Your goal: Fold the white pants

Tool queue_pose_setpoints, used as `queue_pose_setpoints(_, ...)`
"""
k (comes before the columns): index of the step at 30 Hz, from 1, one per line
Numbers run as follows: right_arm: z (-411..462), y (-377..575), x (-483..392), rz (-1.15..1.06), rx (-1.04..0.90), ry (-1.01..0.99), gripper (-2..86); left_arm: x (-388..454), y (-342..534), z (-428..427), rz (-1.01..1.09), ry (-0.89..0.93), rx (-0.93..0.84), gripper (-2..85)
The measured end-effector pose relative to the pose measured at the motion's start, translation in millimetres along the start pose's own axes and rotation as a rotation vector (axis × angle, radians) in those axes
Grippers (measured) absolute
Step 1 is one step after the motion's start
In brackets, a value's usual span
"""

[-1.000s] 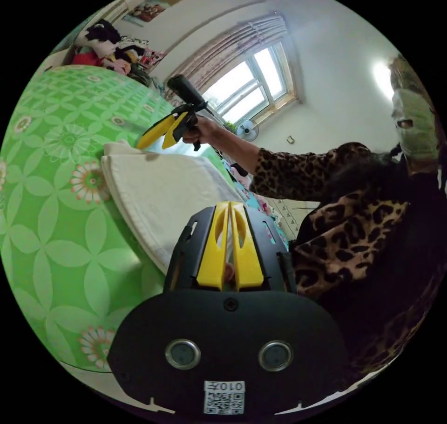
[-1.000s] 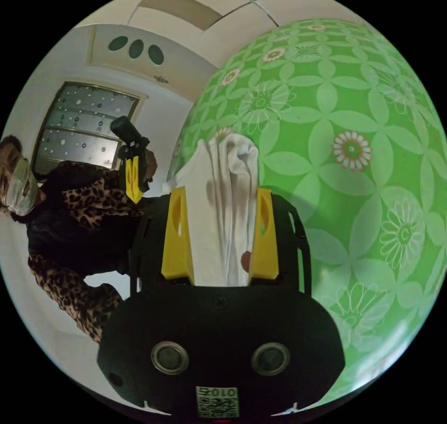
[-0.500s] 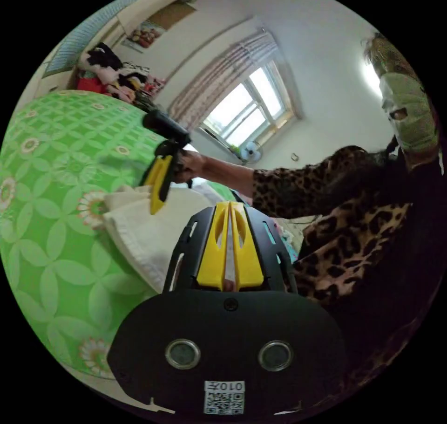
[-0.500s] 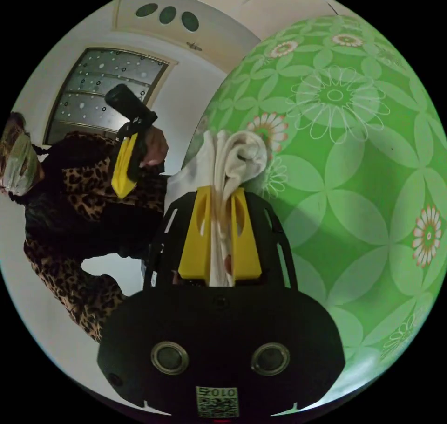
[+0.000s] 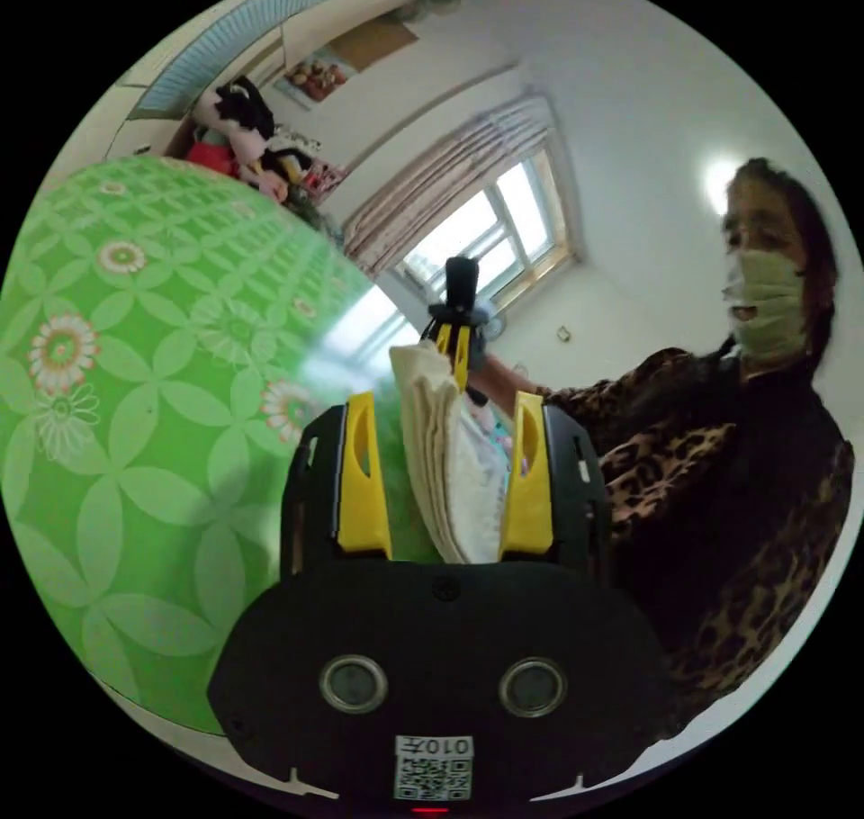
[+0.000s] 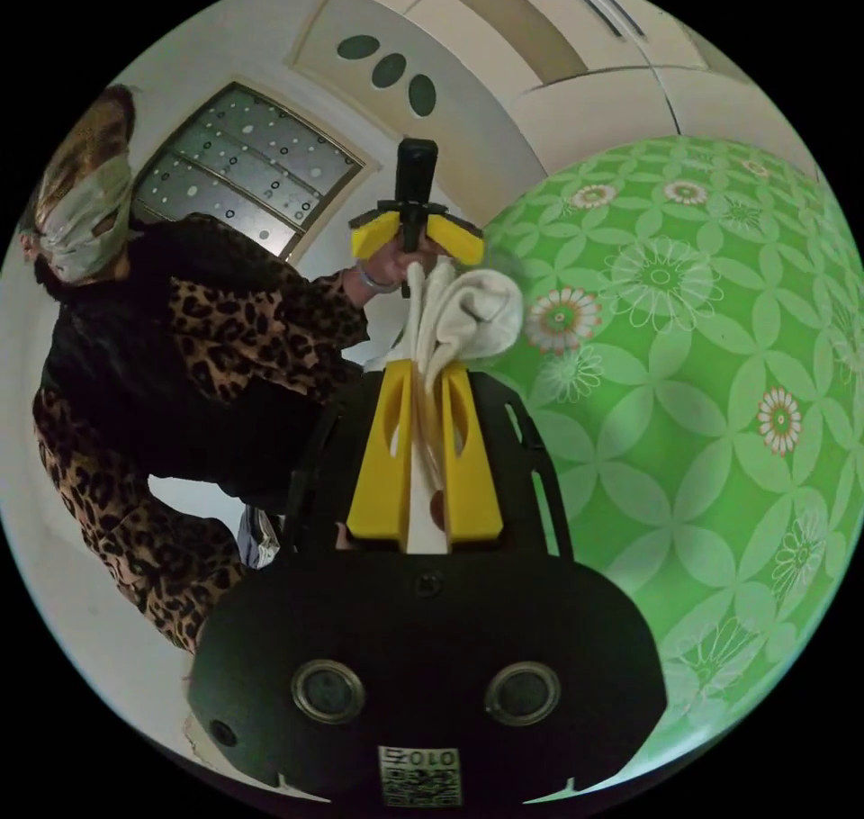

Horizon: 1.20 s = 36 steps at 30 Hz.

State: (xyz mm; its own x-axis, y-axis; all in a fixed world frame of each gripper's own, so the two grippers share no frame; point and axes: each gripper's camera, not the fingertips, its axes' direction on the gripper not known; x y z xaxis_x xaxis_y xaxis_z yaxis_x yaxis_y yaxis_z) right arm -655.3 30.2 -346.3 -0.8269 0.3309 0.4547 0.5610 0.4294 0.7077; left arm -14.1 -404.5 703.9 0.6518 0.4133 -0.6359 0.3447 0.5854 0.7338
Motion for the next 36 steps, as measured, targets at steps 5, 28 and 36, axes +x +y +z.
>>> queue_pose_setpoints(5, 6, 19, -7, -0.047, 0.034, 0.015, 4.7, -14, -10, 22, -0.030, 0.003, -0.166, 20.3)
queue_pose_setpoints(28, 89, 458, -108, 0.992, 0.955, 0.168, 13.6, -85, -15, 109, -0.356, 0.102, -0.258, 1.1)
queue_pose_setpoints(36, 183, 479, -51, 1.004, 0.828, 0.195, 13.0, -90, -21, 124, -0.398, 0.113, -0.295, 0.9)
